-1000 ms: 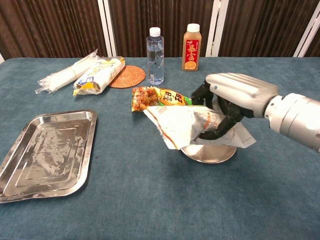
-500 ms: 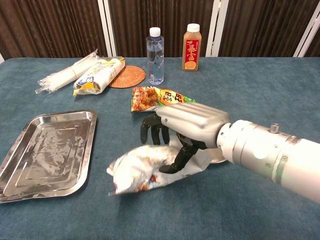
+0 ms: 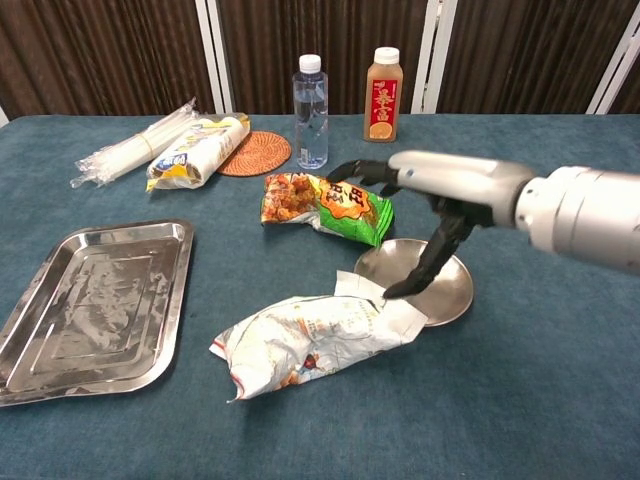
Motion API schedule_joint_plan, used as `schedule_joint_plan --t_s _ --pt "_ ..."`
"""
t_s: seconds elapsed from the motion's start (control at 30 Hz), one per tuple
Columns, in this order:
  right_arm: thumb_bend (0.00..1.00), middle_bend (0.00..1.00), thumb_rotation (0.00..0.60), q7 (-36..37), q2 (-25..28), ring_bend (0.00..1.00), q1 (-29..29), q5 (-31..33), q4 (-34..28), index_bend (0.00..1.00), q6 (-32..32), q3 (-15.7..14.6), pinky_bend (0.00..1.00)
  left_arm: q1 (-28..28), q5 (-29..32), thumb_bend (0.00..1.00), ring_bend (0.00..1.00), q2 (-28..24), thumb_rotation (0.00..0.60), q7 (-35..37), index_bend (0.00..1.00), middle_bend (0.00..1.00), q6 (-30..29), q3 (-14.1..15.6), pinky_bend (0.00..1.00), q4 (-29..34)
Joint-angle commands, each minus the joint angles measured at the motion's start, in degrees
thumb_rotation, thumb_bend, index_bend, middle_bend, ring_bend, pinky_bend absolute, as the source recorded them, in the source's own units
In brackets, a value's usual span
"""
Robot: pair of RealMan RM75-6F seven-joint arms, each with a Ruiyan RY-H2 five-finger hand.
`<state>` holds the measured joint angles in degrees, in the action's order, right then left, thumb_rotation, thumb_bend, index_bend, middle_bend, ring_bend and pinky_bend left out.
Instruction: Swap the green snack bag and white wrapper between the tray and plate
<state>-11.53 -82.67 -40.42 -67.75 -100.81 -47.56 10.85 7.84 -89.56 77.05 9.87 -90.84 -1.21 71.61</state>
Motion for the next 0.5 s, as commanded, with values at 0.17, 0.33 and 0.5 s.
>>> schedule_joint_plan --t_s 0.17,0.33,0.5 --pt "0.17 0.0 0.6 7.13 0.94 0.0 -3.4 7.31 6.96 0.0 2.21 6.78 0.2 0.39 0.96 0.37 0.0 0.48 0.6 -1.31 0.0 0.0 1.93 -0.38 0.04 -0.16" --pt "0.17 0.0 0.6 0.15 -8.22 0.0 -10.92 17.83 18.6 0.0 3.11 8.65 0.19 0.59 1.07 0.37 0.0 0.82 0.6 -2.09 0.0 0.0 2.79 -0.4 0.04 -0.36" --pt "0.17 0.0 0.6 -4.92 -14.99 0.0 -16.84 25.03 27.13 0.0 4.91 8.77 0.19 0.53 1.81 0.37 0.0 0.73 0.6 -2.54 0.0 0.0 3.47 -0.72 0.04 -0.63"
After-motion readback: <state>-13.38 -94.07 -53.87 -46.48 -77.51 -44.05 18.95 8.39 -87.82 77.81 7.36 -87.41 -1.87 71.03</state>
